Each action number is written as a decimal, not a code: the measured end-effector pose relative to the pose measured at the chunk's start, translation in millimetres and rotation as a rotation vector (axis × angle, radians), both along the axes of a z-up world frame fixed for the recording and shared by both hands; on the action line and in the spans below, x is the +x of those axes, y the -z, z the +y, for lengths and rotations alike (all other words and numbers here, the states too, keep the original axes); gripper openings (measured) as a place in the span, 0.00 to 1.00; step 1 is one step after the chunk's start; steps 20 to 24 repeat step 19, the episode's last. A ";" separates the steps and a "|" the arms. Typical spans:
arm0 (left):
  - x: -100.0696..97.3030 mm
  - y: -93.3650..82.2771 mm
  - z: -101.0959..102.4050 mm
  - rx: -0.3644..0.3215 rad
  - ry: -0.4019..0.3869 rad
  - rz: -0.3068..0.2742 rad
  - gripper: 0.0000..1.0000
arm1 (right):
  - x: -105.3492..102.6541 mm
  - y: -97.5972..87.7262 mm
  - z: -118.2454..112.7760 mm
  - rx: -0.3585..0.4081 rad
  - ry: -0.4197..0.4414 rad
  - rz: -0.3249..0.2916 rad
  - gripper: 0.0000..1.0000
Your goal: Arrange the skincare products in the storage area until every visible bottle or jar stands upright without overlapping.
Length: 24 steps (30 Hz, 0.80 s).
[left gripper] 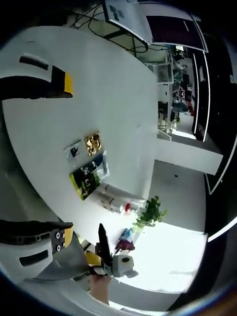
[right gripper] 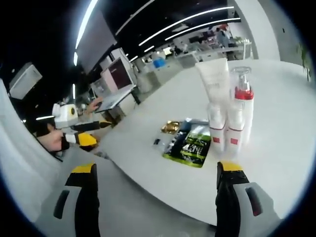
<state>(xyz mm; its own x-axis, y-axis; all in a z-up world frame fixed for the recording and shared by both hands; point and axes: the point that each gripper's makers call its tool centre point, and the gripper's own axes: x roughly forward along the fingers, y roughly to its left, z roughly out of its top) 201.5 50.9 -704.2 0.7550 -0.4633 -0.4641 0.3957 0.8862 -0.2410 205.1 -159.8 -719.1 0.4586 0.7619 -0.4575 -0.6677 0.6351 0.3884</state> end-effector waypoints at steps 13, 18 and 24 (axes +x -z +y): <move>-0.7 2.7 -0.9 -0.008 0.009 0.010 0.96 | 1.4 1.3 -1.4 -0.004 0.007 -0.002 0.99; -1.2 2.7 -2.0 -0.006 0.014 0.010 0.95 | 1.4 2.2 -1.2 -0.008 0.006 0.000 0.99; -1.6 2.8 -2.5 -0.006 0.017 0.011 0.95 | 1.4 2.4 -1.1 -0.009 0.006 0.001 0.99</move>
